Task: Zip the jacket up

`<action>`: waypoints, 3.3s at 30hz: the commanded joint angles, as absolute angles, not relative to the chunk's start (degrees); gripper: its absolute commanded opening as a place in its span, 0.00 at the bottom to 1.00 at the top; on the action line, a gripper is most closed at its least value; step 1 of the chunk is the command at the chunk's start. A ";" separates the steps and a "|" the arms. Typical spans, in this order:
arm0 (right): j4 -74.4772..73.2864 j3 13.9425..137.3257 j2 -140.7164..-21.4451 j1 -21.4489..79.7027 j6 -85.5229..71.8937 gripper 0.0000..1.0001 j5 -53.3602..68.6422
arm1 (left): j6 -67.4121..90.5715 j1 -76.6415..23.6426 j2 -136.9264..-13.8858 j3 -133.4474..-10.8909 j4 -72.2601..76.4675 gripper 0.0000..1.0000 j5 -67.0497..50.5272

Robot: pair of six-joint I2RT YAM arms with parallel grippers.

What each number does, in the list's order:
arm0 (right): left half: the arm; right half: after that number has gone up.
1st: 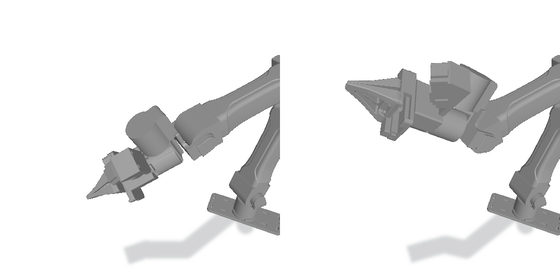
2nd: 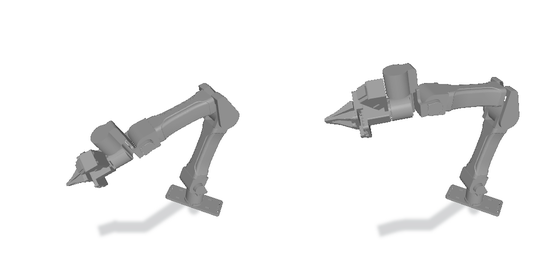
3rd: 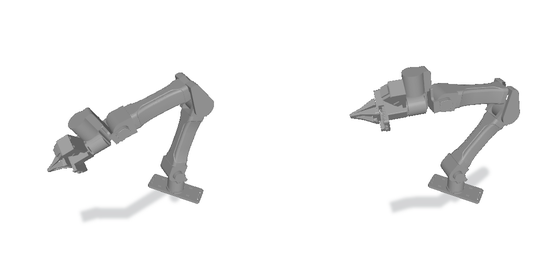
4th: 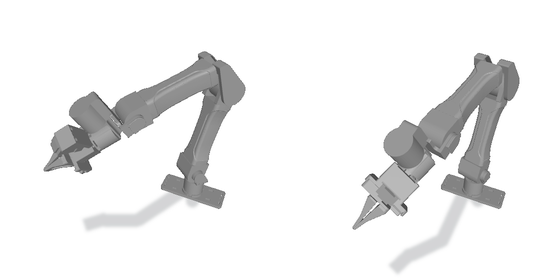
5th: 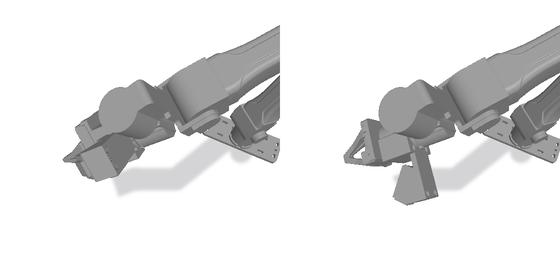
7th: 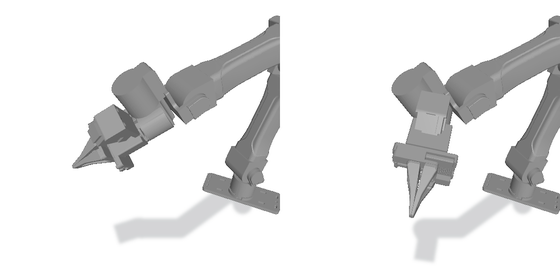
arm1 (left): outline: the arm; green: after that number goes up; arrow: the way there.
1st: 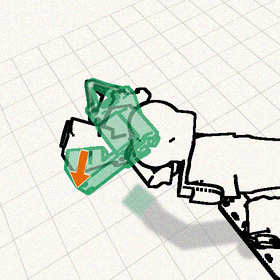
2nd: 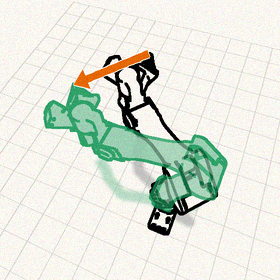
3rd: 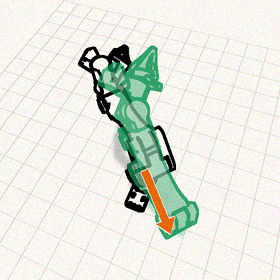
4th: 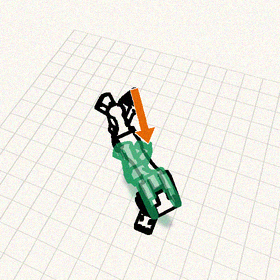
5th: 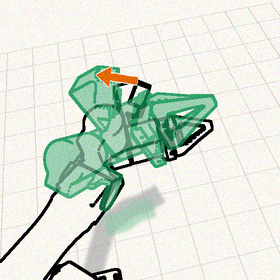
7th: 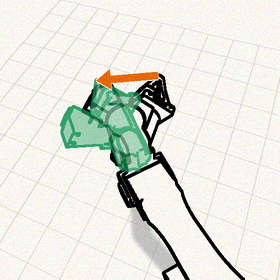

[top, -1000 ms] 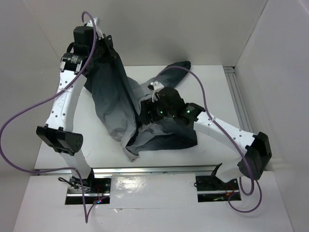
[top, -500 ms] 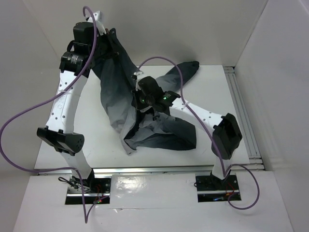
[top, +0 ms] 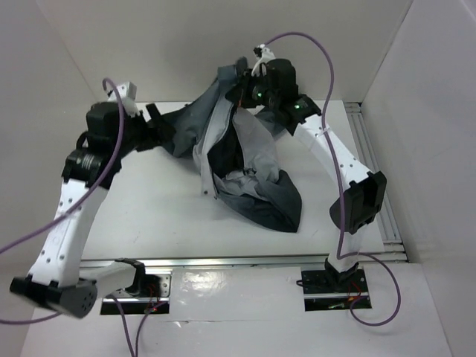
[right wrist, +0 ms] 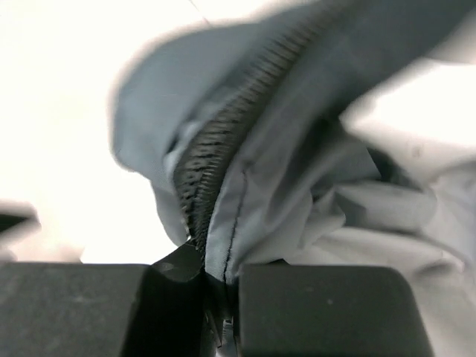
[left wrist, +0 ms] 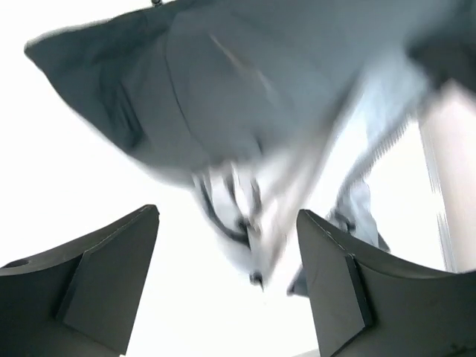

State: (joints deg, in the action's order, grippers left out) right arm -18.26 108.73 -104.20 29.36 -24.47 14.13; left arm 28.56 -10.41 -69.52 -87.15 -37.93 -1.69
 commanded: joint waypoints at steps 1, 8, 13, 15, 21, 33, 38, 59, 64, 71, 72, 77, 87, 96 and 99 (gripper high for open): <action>-13.35 117.49 -104.94 28.65 -25.66 0.00 19.51 | 29.86 -15.44 -63.90 -75.30 -34.01 0.88 -8.16; -13.89 119.79 -106.26 26.81 -27.25 0.00 21.62 | 39.55 -28.64 -61.51 -55.55 -15.12 0.99 -8.89; -14.94 121.63 -105.73 26.81 -27.25 0.00 21.62 | 37.62 -36.81 -71.16 -60.01 -15.29 0.99 4.00; -15.56 123.57 -105.04 26.81 -27.25 0.00 21.62 | 38.31 -36.83 -74.17 -61.69 -16.00 0.99 7.10; -20.04 134.53 -103.71 26.28 -25.41 0.00 21.09 | 38.77 -29.81 -77.51 -68.45 -16.96 0.20 12.13; -17.67 117.55 -88.80 24.43 -24.35 0.00 18.82 | 33.67 -14.60 -84.44 -94.30 -27.67 0.00 7.41; -11.61 90.21 -82.01 25.14 -27.94 0.00 14.94 | 33.66 -13.97 -84.56 -91.34 -36.12 0.73 4.31; -5.27 72.86 -77.52 27.16 -34.63 0.00 8.09 | 49.03 -36.30 -78.22 -71.81 -10.13 0.66 -23.03; -5.27 73.38 -76.99 27.69 -34.63 0.00 7.56 | 54.40 -38.67 -79.37 -68.20 2.02 0.58 -19.69; -5.27 73.92 -76.99 28.21 -34.63 0.00 7.03 | 57.12 -36.74 -80.16 -66.71 9.49 0.53 -18.46; -5.27 73.92 -76.99 28.21 -34.63 0.00 7.03 | 57.13 -36.74 -80.16 -66.71 10.10 0.52 -18.46; -5.27 73.92 -77.51 28.21 -34.63 0.00 7.03 | 58.97 -36.74 -82.25 -66.35 12.22 0.52 -15.82; -5.80 74.44 -77.52 28.74 -34.63 0.00 7.03 | 60.38 -36.74 -85.43 -66.97 16.96 0.50 -15.29; -6.42 74.97 -78.05 28.74 -34.10 0.00 6.50 | 59.68 -36.74 -87.19 -66.97 17.40 0.54 -14.77; -6.42 74.97 -78.05 28.74 -34.10 0.00 6.50 | 59.15 -36.74 -86.58 -66.45 18.02 0.52 -12.66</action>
State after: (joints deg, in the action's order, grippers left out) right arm -10.72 72.62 -80.12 28.03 -34.65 6.57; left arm 60.18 -36.88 -86.28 -65.87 14.70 -15.53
